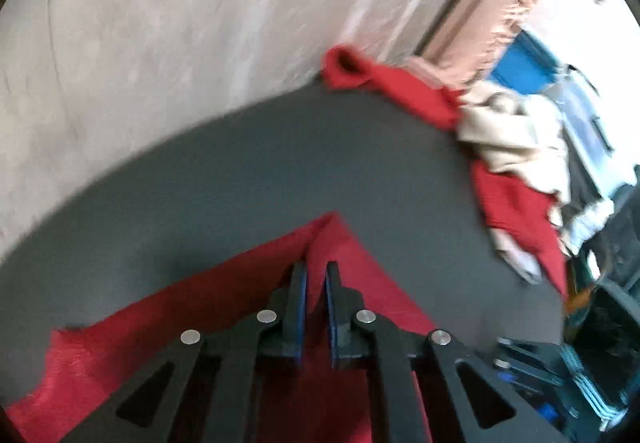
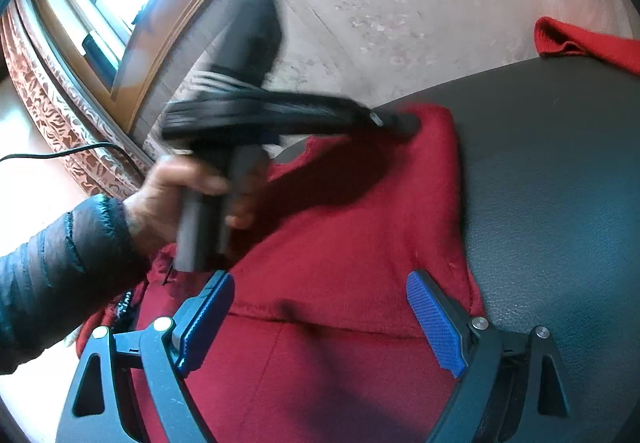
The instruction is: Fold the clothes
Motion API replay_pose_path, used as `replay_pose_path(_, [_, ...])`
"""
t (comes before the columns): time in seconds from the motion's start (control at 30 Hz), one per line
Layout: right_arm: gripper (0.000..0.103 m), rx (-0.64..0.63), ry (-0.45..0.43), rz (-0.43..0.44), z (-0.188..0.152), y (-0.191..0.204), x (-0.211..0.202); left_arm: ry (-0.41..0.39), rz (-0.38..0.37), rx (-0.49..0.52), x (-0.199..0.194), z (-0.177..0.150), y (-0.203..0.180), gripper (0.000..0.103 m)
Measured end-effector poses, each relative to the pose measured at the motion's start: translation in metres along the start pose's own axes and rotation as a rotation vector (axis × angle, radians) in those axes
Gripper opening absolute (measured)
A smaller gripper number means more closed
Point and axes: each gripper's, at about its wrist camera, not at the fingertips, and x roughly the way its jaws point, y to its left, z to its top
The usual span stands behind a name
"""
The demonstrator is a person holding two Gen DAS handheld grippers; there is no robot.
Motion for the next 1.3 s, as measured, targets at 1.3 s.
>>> replay_pose_path(1.3, [0.096, -0.394, 0.231, -0.390, 0.041, 0.087, 0.130, -0.293, 0.641, -0.507, -0.200, -0.230, 0.047, 0.024])
